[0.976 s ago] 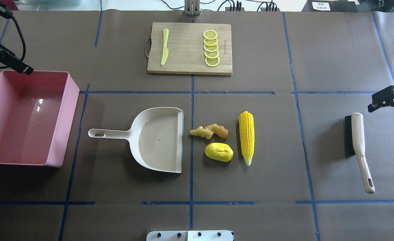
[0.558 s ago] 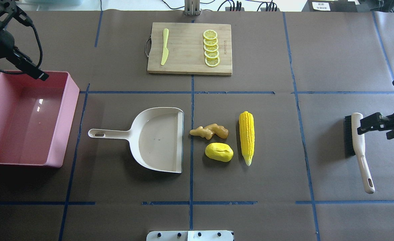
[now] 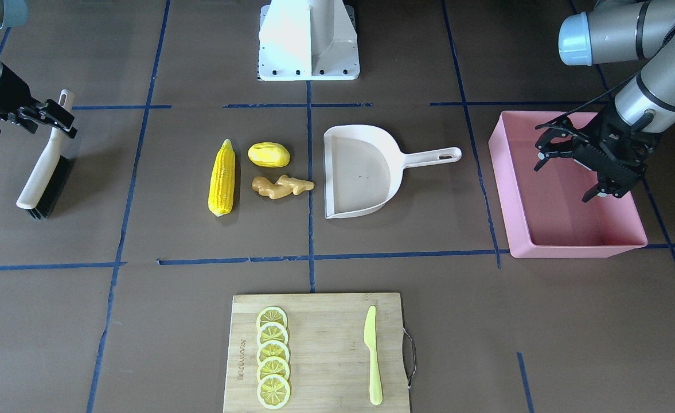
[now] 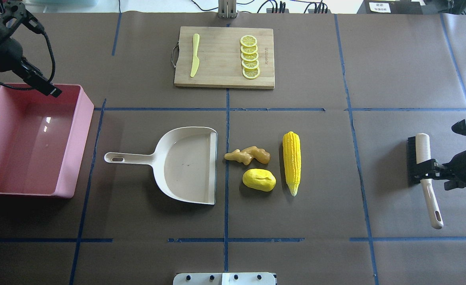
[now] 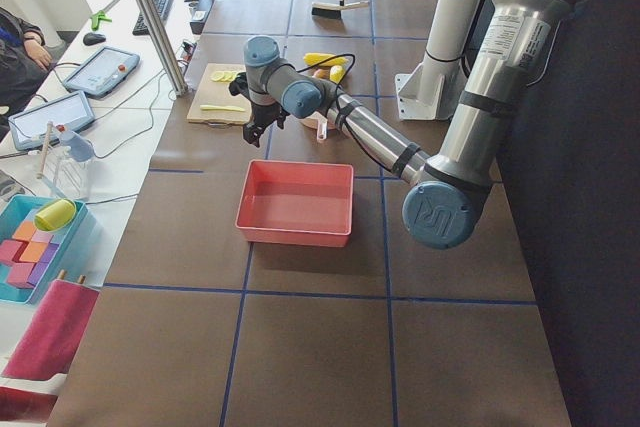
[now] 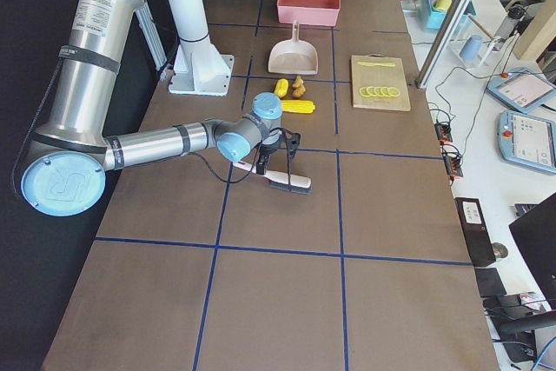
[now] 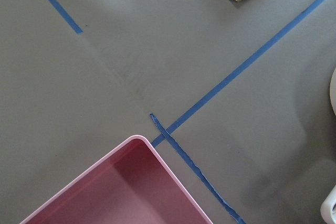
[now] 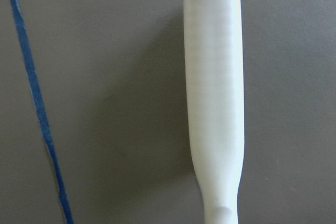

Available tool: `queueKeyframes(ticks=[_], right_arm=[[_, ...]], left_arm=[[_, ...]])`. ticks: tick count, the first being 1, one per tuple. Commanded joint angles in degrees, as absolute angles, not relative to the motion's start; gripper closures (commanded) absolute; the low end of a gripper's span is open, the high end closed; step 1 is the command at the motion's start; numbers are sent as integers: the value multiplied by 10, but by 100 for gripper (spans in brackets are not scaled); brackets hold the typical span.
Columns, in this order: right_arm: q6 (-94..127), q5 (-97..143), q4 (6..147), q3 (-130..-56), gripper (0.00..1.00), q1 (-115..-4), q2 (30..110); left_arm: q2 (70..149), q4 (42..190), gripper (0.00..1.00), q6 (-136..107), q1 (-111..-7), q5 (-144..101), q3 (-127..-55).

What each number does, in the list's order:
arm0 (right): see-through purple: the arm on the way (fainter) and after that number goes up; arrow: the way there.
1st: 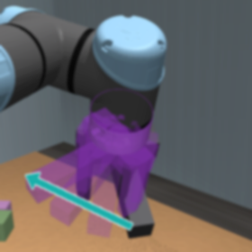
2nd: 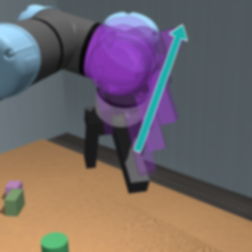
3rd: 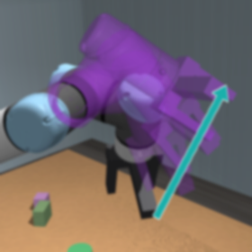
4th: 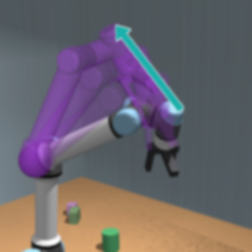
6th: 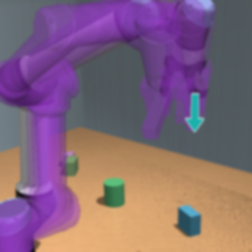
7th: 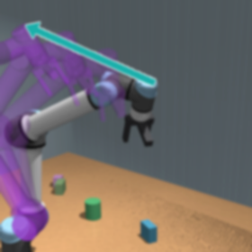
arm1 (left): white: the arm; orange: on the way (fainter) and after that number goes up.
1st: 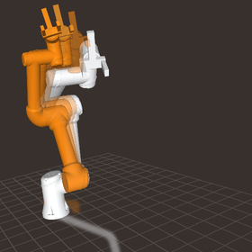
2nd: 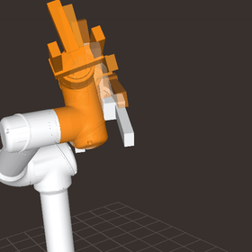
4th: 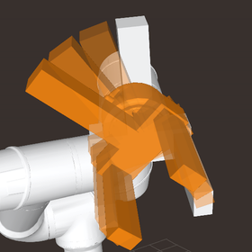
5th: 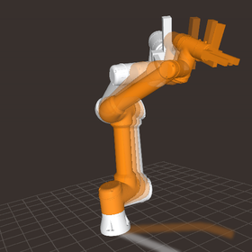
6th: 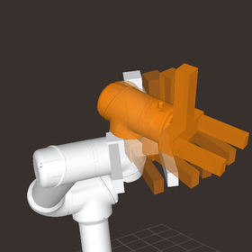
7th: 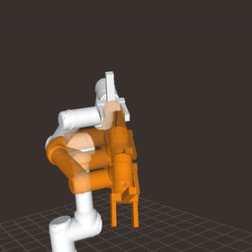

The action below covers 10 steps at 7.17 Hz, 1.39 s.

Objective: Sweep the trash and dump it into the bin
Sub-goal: 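Grasp the white brush handle with the right gripper while the left moves toward the dustpan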

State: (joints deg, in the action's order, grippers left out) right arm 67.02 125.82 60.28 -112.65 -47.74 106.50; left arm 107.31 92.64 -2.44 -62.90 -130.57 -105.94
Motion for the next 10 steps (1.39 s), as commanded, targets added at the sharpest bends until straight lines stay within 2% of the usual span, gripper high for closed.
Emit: queueKeyframes(ticks=[1,4,5,8,9,10], right_arm=[[674,1250,601,-1109,0,-459,1067],[674,1238,604,-1106,2,-437,1066],[676,1240,606,-1107,14,-436,1067],[694,1243,606,-1106,83,-434,1067],[694,1243,606,-1106,98,-434,1069],[694,1245,606,-1107,100,-437,1070]], left_arm=[[1073,928,0,-24,-626,-1305,-1058],[1077,928,0,-23,-625,-1305,-1056],[1083,928,0,-23,-624,-1305,-1053],[1086,927,0,-23,-624,-1304,-1050],[1088,926,0,-24,-622,-1304,-1049],[1088,926,0,-25,-621,-1305,-1050]])
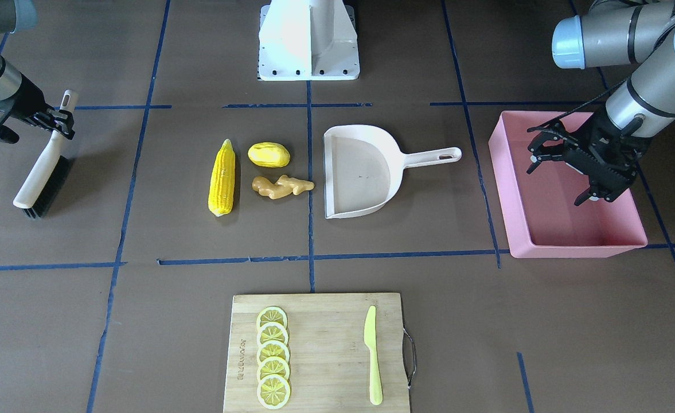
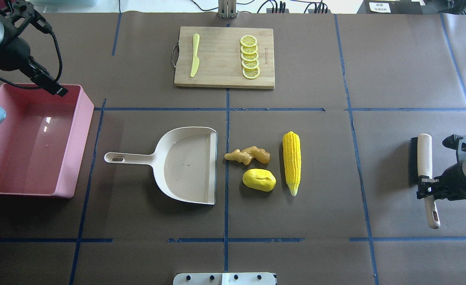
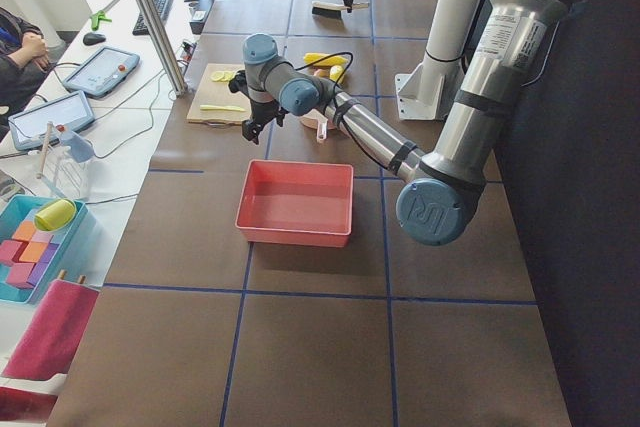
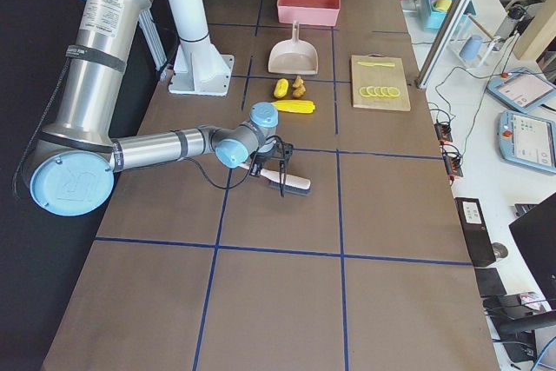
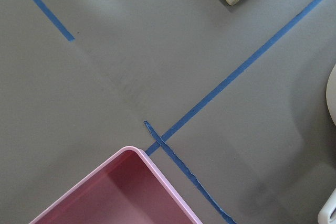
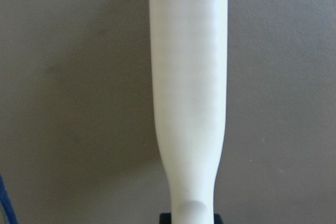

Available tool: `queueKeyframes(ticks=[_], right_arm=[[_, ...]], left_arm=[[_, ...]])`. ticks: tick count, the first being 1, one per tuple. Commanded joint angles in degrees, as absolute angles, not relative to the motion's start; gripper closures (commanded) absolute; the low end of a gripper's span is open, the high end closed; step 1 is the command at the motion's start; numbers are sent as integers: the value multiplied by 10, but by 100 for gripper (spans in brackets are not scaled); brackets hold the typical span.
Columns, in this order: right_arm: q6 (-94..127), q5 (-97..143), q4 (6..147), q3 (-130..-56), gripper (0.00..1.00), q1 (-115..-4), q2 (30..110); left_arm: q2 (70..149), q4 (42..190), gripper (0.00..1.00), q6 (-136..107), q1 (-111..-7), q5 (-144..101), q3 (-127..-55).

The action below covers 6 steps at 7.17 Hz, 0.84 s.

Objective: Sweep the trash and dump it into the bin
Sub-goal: 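Lower the left gripper onto the white dustpan handle and grasp it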

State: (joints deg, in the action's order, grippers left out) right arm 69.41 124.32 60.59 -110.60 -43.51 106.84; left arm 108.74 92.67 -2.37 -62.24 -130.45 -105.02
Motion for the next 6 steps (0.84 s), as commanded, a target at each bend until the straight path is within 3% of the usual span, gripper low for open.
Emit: queueKeyframes(ticks=[1,6], right_arm=[[694,1247,606,-1115,100,-438,1077],[684,1255,607,-1143,100,-441,1074]], left_arm=[[1089,927,0,-25,-620,-1305,-1051],[1075,945,0,110,-549,-1303,-1142]])
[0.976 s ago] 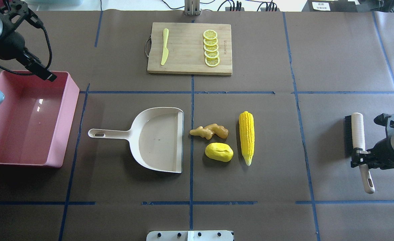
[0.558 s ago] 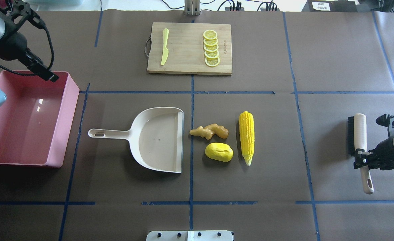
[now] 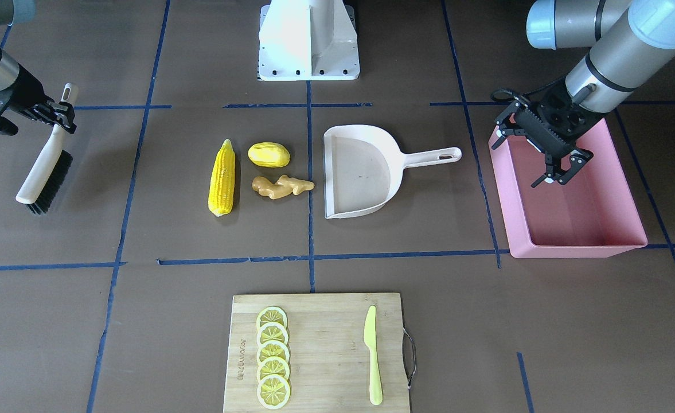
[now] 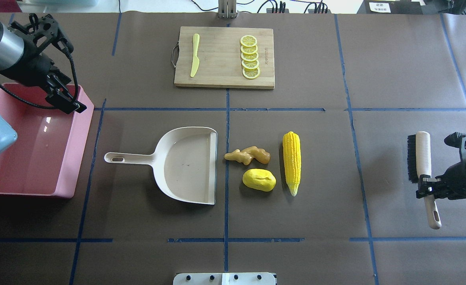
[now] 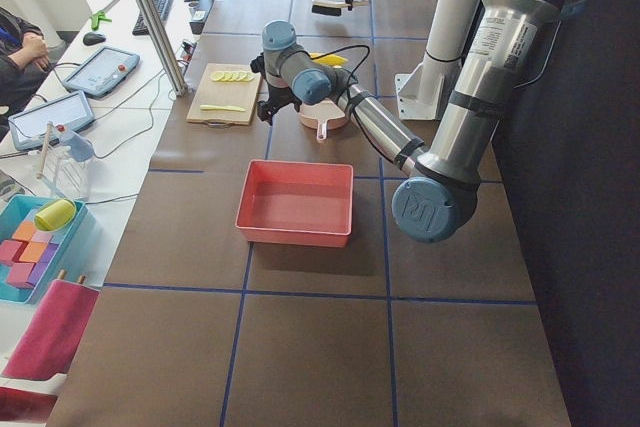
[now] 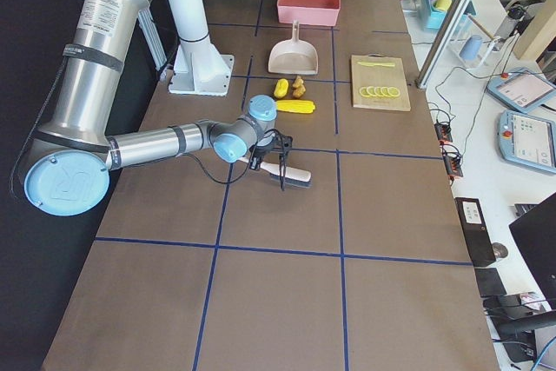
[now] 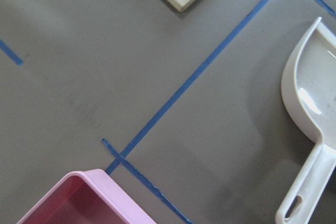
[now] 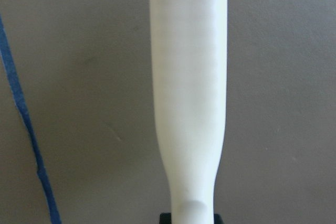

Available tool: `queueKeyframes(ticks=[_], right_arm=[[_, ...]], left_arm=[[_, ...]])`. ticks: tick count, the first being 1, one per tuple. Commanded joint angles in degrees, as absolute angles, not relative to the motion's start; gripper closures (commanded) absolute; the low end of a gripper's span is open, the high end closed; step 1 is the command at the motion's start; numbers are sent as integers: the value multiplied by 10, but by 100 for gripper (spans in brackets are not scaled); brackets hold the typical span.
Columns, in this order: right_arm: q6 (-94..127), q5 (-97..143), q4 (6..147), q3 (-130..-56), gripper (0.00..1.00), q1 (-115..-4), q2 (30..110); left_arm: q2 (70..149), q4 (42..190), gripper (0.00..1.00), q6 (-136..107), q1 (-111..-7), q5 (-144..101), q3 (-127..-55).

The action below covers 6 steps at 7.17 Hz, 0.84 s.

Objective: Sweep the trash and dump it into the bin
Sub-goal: 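Lower the left gripper onto the white dustpan handle and grasp it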

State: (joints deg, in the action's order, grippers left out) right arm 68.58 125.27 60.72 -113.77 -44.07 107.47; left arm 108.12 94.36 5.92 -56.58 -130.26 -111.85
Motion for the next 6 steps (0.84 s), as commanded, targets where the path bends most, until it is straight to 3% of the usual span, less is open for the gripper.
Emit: queueKeyframes(ticks=[1,4,6], right_arm=[[684,1255,607,-1142,100,-447,1071],[684,1278,607,-1150,100,-457,1052],[684,1289,608,-1151,100,-459,1049]], left_arm=[[1054,945,0,196,-543,-1303,-1153],[1082,943,1,254,-404,-1149,-1142],[1092,940,3,250,-382,-1129,-1137]])
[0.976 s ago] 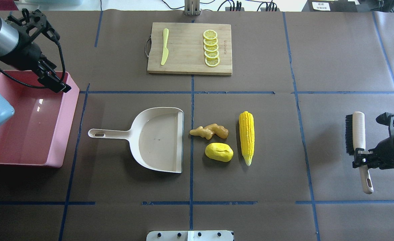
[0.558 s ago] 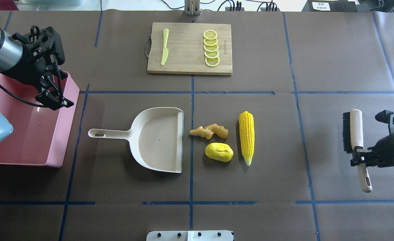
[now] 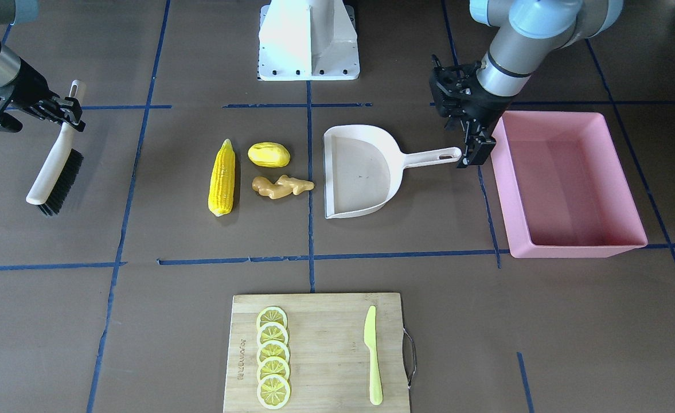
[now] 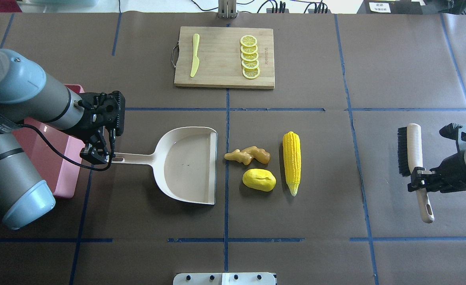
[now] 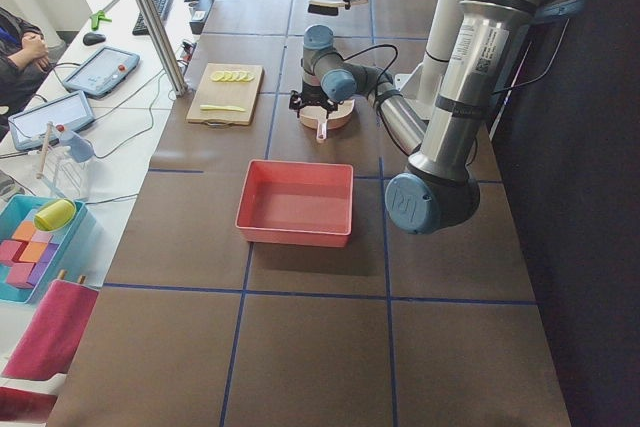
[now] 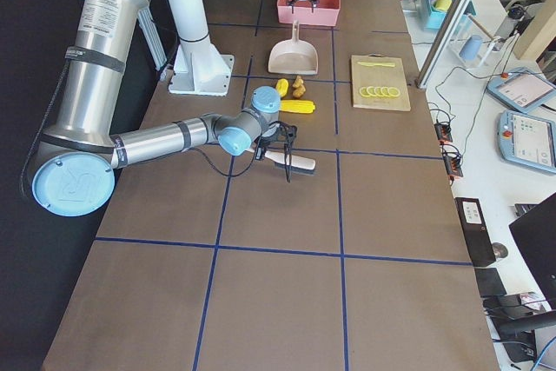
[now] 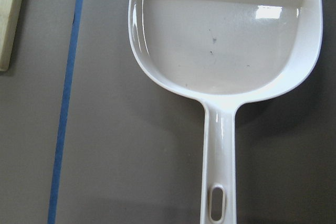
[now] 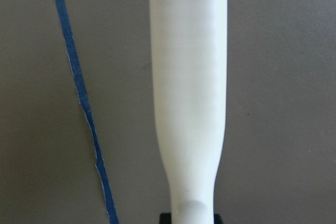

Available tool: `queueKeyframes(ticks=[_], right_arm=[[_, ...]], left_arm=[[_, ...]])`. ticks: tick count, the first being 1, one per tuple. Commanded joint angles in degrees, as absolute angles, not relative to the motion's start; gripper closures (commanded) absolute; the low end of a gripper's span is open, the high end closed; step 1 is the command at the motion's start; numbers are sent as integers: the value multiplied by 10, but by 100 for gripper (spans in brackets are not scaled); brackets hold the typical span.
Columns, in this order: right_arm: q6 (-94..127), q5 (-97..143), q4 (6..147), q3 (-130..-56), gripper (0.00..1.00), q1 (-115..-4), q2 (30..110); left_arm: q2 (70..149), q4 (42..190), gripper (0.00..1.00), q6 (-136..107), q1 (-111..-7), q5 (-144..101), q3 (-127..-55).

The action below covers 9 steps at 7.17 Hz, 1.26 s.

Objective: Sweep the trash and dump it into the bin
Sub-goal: 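Lower the left gripper onto the white dustpan handle and grasp it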

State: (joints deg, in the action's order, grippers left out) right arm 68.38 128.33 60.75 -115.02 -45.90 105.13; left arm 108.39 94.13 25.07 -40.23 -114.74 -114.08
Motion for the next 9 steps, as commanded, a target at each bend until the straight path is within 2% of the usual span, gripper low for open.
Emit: queueKeyframes(ticks=[1,4,9], right_arm=[[684,1289,610,-1154,100,-460,1049],[684,1289,629,-1161,100,-464,1040],[685,1296,630,-1169,100,-466,1040]], left_arm=[[1101,940,3,250,-377,-1129,-1118],[1121,940,3,253,-372,-1128,-1074],[1114,937,1,250,-362,-1128,-1058]])
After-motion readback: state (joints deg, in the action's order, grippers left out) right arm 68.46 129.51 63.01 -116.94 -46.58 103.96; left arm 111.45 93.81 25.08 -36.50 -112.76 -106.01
